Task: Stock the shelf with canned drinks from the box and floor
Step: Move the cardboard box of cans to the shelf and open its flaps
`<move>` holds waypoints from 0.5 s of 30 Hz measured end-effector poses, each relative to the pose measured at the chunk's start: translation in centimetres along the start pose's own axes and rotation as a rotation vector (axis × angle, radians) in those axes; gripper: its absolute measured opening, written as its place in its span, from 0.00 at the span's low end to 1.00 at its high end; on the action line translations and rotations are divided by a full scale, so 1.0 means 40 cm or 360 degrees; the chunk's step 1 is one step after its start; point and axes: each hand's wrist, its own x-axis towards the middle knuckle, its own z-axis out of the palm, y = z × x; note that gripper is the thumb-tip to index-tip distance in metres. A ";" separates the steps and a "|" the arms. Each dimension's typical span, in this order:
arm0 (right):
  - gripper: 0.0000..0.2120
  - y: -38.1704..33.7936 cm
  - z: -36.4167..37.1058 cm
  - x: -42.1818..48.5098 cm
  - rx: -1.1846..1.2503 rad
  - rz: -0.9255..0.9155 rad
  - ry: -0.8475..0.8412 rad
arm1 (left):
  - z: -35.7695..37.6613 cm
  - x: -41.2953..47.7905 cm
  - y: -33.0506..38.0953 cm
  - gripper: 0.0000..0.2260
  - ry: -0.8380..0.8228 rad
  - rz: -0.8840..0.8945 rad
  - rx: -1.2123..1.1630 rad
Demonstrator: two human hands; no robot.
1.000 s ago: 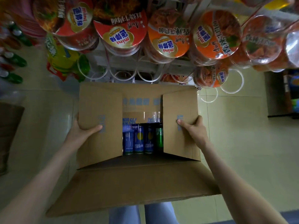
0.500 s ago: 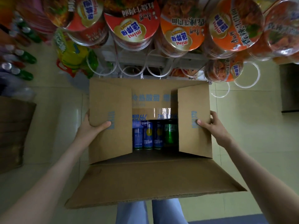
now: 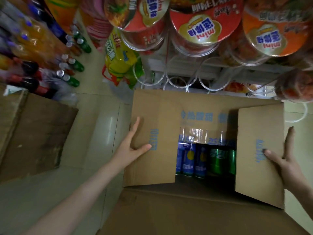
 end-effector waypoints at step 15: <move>0.37 -0.028 0.010 0.005 0.0471 0.0178 -0.0157 | 0.024 0.043 0.006 0.33 0.0310 -0.0365 -0.0406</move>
